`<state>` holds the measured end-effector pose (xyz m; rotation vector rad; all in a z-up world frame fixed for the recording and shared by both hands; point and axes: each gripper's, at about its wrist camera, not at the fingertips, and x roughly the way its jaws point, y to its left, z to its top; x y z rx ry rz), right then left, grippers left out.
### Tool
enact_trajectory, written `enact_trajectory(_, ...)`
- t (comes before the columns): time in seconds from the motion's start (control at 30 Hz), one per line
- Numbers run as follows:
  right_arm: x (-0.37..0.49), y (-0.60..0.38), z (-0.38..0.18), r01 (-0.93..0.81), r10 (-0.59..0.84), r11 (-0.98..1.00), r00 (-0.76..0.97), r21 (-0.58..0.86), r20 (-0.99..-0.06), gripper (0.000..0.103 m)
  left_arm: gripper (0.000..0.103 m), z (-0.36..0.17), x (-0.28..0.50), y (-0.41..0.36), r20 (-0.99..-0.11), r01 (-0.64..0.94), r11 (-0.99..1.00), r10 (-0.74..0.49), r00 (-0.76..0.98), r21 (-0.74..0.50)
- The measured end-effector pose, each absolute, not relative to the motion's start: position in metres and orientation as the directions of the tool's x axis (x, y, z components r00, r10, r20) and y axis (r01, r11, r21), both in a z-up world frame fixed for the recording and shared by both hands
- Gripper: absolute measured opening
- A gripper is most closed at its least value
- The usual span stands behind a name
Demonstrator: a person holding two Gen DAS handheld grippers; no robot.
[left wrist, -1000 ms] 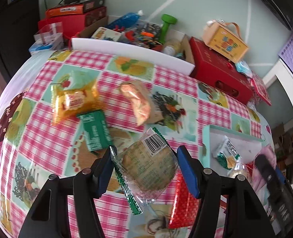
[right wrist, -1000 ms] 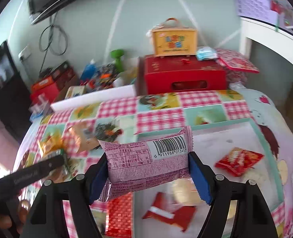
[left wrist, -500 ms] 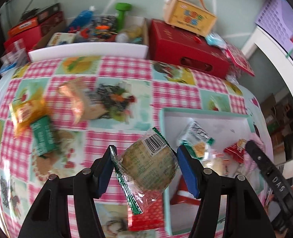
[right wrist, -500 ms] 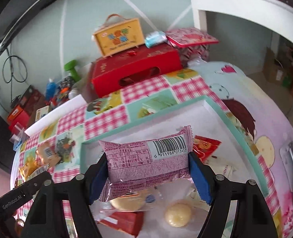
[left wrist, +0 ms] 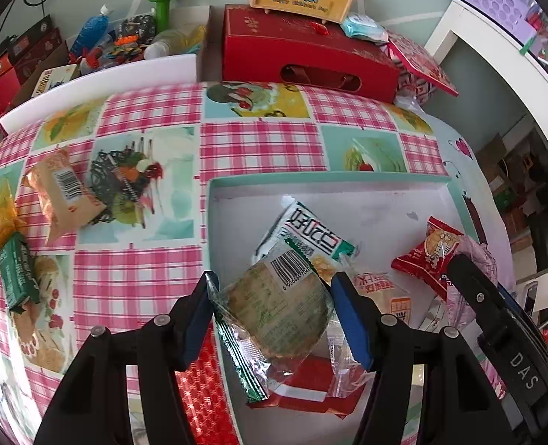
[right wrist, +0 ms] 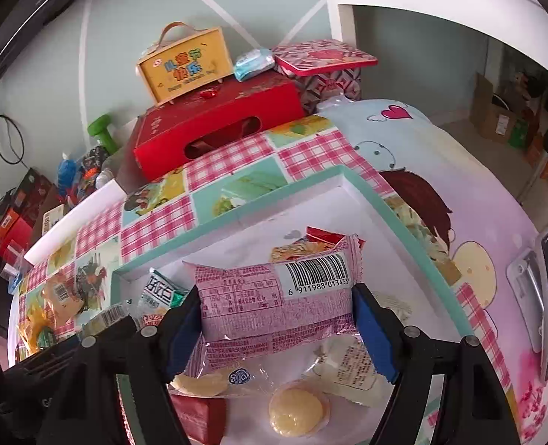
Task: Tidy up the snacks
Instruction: 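Carry the biscuit pack and pink packet into the tray and open both tools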
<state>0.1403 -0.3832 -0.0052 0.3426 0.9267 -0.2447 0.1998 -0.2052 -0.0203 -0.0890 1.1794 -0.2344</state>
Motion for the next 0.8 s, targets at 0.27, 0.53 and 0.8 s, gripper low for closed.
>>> enact_trajectory(0.27, 0.139, -0.387, -0.007, 0.365, -0.079, 0.917, 0.56, 0.16, -0.825, 0.08, 0.064, -0.034, 0.203, -0.229, -0.917, 0.174, 0.966, -0.24, 0.32, -0.192)
enact_trajectory(0.53, 0.141, -0.388, -0.011, 0.372, -0.093, 0.919, 0.532, 0.134, -0.842, 0.081, 0.073, -0.032, 0.202, -0.222, -0.914, 0.151, 0.968, -0.242, 0.326, -0.202)
enact_trajectory(0.8, 0.141, -0.386, -0.011, 0.363, -0.087, 0.923, 0.519, 0.127, -0.85, 0.084, 0.077, -0.019, 0.194, -0.202, -0.901, 0.115, 0.968, -0.249, 0.354, -0.223)
